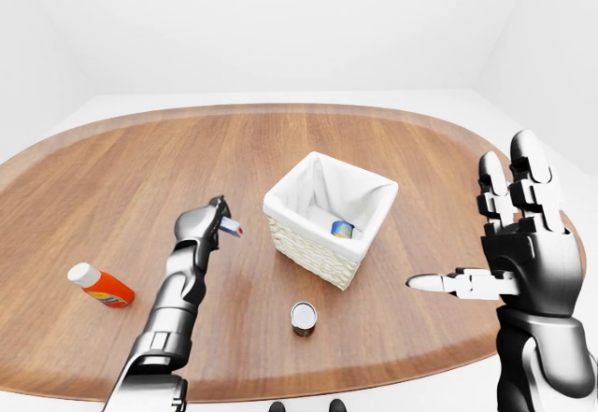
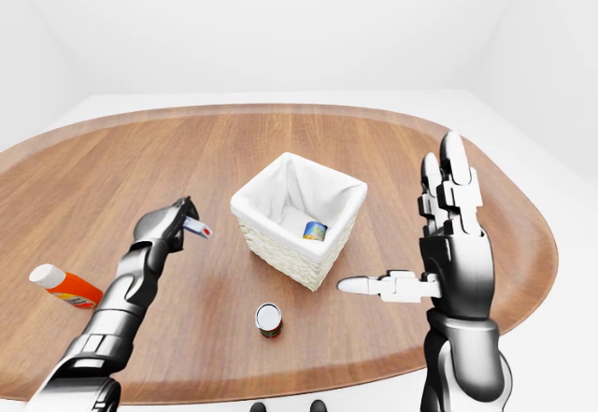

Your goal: Pick up the alphabet soup and the cream cheese box, and put them in the basket.

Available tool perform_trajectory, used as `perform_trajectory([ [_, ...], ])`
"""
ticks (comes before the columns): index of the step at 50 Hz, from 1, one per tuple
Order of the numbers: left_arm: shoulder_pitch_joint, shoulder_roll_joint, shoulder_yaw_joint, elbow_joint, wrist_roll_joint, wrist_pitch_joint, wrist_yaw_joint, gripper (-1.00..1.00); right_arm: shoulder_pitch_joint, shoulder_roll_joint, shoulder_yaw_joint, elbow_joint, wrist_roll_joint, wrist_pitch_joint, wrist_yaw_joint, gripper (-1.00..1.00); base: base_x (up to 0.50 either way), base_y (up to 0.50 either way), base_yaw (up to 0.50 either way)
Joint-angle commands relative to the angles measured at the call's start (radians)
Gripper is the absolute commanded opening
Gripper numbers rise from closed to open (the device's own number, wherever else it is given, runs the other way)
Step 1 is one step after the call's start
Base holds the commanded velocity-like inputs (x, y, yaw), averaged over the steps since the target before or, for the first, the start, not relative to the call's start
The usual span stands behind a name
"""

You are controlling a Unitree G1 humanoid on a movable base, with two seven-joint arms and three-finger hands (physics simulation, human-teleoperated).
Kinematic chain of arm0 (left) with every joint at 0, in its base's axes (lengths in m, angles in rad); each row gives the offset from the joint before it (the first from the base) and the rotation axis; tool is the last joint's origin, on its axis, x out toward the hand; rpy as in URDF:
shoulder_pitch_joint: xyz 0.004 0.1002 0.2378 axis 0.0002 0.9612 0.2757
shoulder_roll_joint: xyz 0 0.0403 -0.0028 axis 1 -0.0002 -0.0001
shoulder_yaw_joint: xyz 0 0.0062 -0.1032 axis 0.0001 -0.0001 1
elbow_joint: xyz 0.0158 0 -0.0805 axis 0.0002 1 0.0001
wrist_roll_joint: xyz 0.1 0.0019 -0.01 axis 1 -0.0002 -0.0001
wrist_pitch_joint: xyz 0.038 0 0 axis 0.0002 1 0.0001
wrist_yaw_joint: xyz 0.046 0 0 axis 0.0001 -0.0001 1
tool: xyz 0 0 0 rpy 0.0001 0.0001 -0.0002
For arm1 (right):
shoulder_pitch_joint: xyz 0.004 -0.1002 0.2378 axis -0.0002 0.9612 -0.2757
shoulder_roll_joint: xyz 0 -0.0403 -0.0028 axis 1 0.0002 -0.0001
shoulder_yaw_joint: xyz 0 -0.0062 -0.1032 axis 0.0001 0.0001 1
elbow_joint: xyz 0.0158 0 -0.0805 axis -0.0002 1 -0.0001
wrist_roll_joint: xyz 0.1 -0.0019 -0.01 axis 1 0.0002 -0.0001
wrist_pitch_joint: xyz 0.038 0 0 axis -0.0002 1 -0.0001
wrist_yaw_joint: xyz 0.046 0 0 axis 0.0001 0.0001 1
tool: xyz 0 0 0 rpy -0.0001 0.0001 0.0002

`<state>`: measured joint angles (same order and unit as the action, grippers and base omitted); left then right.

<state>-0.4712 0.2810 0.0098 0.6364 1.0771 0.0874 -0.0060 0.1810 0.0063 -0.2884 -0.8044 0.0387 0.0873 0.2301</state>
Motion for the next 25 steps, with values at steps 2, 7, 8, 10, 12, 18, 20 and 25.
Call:
perform_trajectory([
  [2, 0.078, -0.021, 0.049, -0.356, -0.031, 0.000, -0.151, -1.00, -0.001, 0.000, 0.004, -0.004, -0.002, 0.000, -0.002, 1.00, 0.00, 0.00, 0.00],
  [7, 0.076, -0.033, 0.054, -0.458, -0.012, 0.000, -0.211, -1.00, -0.001, -0.001, 0.008, 0.005, -0.004, 0.000, -0.002, 1.00, 0.00, 0.00, 0.00],
  [8, 0.077, -0.036, 0.055, -0.483, -0.008, 0.000, -0.226, -1.00, -0.003, -0.001, 0.006, 0.004, -0.002, 0.000, -0.002, 1.00, 0.00, 0.00, 0.00],
  [10, 0.076, -0.041, 0.056, -0.523, 0.003, 0.000, -0.251, -1.00, -0.002, -0.001, 0.007, 0.002, -0.001, 0.000, -0.002, 1.00, 0.00, 0.00, 0.00],
  [12, 0.075, -0.045, 0.058, -0.570, 0.011, 0.000, -0.282, -1.00, 0.001, 0.000, 0.008, 0.007, -0.002, 0.000, -0.002, 1.00, 0.00, 0.00, 0.00],
  [18, 0.078, -0.062, 0.056, -0.640, 0.028, 0.000, -0.324, -1.00, 0.003, 0.000, 0.007, 0.006, 0.000, 0.000, -0.001, 1.00, 0.00, 0.00, 0.00],
  [20, 0.076, -0.068, 0.053, -0.666, 0.036, 0.000, -0.341, -1.00, 0.003, 0.000, 0.007, 0.001, -0.001, 0.000, -0.001, 1.00, 0.00, 0.00, 0.00],
  [25, 0.069, -0.078, 0.048, -0.716, 0.049, 0.000, -0.373, -1.00, 0.004, 0.001, 0.008, 0.001, -0.002, 0.000, 0.000, 1.00, 0.00, 0.00, 0.00],
])
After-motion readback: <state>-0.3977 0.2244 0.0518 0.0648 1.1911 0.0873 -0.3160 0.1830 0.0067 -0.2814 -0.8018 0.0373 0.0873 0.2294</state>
